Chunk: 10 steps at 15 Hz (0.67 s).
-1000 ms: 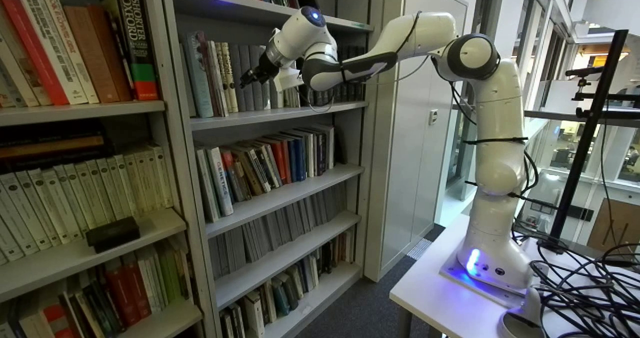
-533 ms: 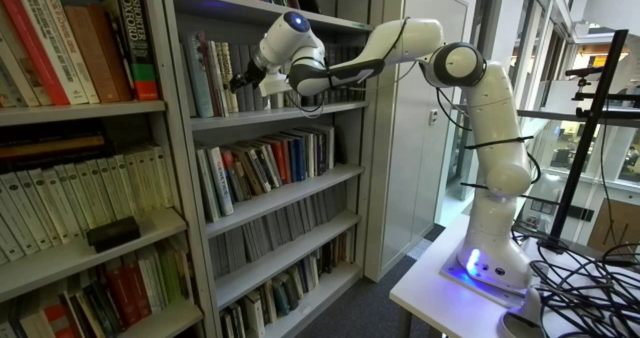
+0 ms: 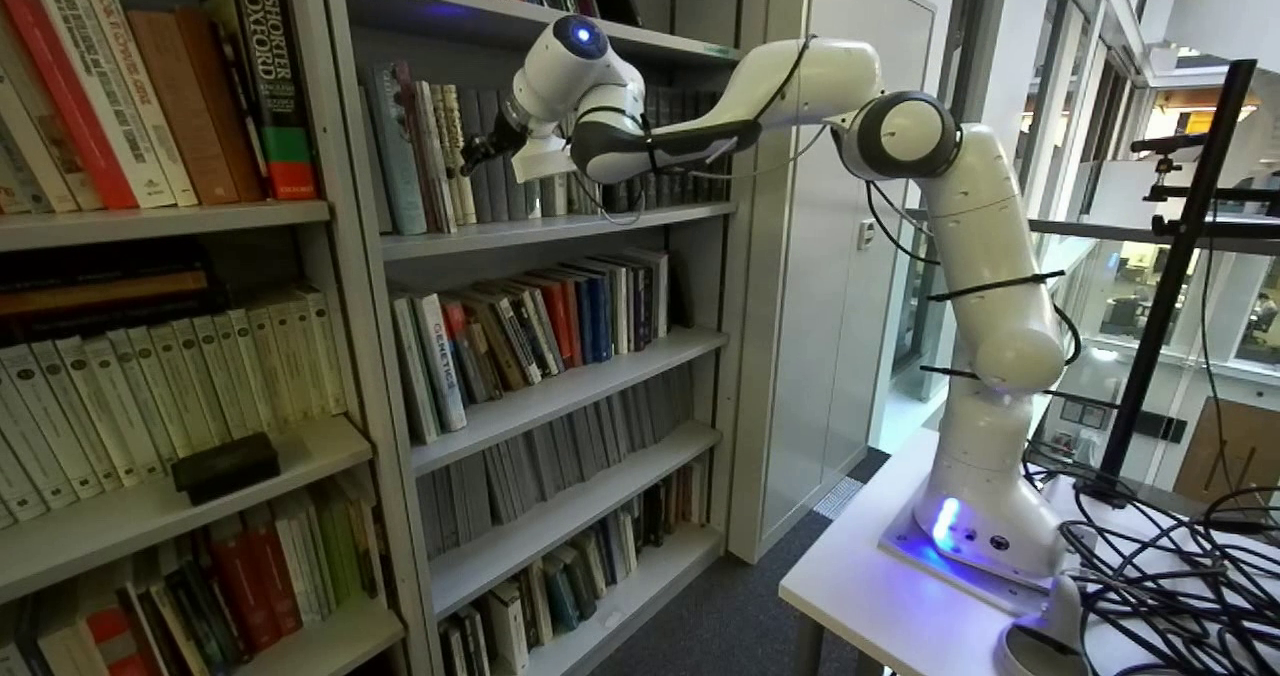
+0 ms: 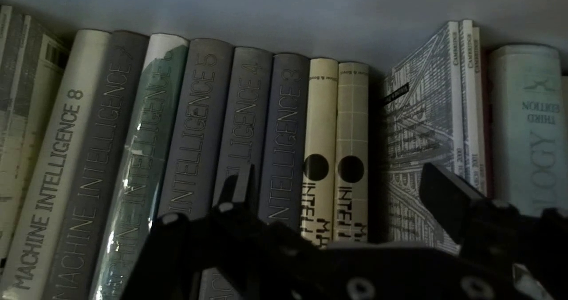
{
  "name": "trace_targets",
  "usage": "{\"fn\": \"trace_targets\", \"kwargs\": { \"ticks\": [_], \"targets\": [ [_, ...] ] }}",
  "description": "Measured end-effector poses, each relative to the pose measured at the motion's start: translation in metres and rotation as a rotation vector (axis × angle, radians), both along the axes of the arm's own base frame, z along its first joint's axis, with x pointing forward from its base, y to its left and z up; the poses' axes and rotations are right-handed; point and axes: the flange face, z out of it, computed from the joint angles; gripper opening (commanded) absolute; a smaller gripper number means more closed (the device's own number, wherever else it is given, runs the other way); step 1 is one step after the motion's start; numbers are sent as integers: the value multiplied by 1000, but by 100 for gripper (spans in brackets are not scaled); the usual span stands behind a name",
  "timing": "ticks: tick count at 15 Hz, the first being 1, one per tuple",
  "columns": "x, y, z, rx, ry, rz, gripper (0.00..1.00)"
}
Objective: Pull out one of the books from the shelve and move it to the right on the same shelve
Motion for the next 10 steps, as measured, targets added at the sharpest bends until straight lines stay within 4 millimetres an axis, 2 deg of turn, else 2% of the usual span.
{"fn": "trace_targets", "kwargs": {
  "ticks": [10],
  "targets": [
    [12, 26, 0, 36, -13, 12, 100]
  ]
}}
